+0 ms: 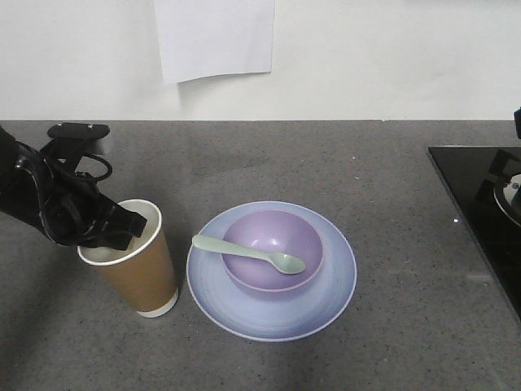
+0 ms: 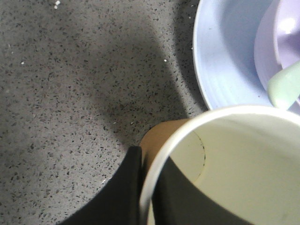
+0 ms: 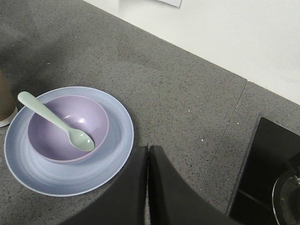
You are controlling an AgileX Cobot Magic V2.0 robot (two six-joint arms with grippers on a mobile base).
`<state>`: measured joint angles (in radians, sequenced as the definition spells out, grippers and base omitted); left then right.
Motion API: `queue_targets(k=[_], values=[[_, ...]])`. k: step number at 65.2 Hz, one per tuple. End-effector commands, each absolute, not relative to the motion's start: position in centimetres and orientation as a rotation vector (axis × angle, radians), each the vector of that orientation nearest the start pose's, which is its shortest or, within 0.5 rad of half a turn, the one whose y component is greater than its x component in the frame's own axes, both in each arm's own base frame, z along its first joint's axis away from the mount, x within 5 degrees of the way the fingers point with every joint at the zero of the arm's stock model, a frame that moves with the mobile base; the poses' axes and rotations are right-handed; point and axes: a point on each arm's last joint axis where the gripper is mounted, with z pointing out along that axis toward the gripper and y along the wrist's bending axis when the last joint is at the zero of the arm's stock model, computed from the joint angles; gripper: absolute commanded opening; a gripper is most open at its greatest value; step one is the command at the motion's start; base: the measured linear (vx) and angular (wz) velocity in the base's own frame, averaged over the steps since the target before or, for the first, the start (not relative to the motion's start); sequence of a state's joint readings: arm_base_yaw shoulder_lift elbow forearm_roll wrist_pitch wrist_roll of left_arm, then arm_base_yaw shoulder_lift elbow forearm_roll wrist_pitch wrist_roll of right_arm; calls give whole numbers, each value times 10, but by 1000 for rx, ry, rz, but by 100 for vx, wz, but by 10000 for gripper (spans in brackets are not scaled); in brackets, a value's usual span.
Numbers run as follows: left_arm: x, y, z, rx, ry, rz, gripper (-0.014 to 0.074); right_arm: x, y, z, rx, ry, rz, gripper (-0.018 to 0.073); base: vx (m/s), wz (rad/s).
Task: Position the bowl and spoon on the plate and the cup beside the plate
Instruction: 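Lower the brown cup onto the counter beside the plate, then open the left gripper and withdraw it from the cup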
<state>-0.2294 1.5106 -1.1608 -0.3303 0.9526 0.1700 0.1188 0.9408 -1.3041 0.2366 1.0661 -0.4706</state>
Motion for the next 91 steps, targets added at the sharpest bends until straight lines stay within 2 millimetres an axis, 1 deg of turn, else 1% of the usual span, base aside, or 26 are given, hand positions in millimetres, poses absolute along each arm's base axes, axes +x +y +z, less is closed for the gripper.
queue_targets(k=[1, 8, 27, 34, 41, 55, 69, 79, 81, 86, 90, 91], values=[[290, -94, 297, 336, 2671, -463, 50, 150, 36, 464, -586, 1989, 85, -5, 0, 0], [289, -94, 298, 338, 2667, -463, 101, 150, 36, 464, -586, 1989, 85, -5, 0, 0], [282, -93, 308, 346, 2643, -466, 282, 150, 36, 464, -586, 1989, 85, -5, 0, 0], [277, -91, 317, 348, 2614, -466, 315, 151, 36, 464, -586, 1988, 85, -5, 0, 0], [270, -90, 330, 345, 2557, -464, 317, 151, 36, 464, -586, 1988, 84, -5, 0, 0], [249, -83, 366, 326, 2373, -456, 317, 151, 36, 466, -577, 1970, 79, -5, 0, 0], [219, -74, 405, 315, 2149, -428, 315, 155, 35, 473, -513, 1901, 81, -5, 0, 0], [196, -65, 424, 367, 2038, -348, 286, 159, 34, 479, -460, 1829, 77, -5, 0, 0], [193, -63, 427, 369, 2025, -335, 275, 161, 34, 476, -452, 1822, 75, -5, 0, 0], [184, -60, 431, 374, 1999, -304, 232, 159, 33, 464, -421, 1797, 75, -5, 0, 0], [179, -57, 429, 376, 1988, -285, 188, 159, 31, 443, -377, 1790, 80, -5, 0, 0], [177, -57, 428, 375, 1988, -282, 177, 158, 30, 435, -364, 1786, 77, -5, 0, 0]])
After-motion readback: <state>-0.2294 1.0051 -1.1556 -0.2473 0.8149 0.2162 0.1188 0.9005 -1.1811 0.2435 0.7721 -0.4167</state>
